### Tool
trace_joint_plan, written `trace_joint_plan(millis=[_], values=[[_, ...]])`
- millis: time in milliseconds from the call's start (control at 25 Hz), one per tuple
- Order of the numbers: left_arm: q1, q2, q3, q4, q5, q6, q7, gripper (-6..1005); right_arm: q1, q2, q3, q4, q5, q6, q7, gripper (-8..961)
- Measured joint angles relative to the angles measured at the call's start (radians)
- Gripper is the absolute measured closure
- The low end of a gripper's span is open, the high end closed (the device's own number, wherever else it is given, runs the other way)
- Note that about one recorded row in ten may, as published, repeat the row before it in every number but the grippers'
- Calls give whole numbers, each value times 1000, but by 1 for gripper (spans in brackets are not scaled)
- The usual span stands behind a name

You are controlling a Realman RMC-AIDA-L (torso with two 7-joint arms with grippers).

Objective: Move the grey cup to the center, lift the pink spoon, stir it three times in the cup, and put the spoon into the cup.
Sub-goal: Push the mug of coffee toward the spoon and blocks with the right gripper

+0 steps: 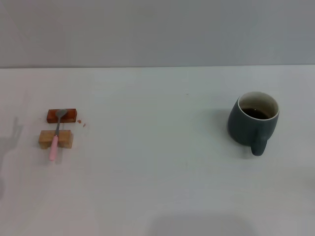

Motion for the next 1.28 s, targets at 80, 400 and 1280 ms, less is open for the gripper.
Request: trace_joint_plan(millis=[80,400,1280], values=[[0,0,-1,-1,0,0,0,154,0,0,0,0,0,1,0,954],[-1,0,-14,-3,0,4,-1,154,-1,-1,0,0,0,1,0,953],[-23,-2,-6,-4,6,7,-1,153,282,-12,5,-133,27,422,-2,954]])
